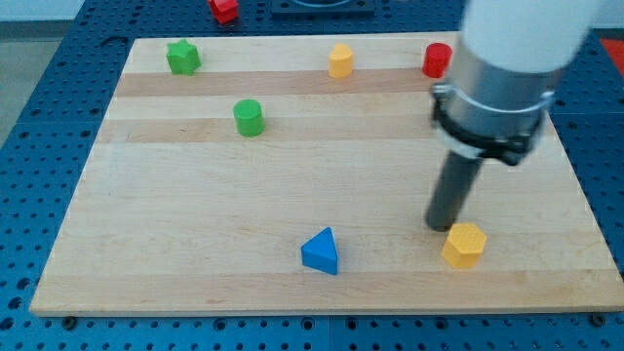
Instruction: Point at the green circle
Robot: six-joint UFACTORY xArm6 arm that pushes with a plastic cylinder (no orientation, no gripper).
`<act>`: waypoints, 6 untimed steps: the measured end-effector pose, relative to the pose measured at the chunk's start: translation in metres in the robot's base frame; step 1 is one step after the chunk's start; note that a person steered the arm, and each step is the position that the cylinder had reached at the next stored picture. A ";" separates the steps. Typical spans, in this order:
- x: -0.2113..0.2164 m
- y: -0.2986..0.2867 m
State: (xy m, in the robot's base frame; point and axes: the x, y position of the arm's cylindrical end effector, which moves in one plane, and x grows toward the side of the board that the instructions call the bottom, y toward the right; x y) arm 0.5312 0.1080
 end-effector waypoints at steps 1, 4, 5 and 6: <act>0.008 -0.016; 0.048 0.006; -0.001 -0.060; -0.076 -0.077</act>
State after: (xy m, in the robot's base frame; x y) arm 0.4551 0.0307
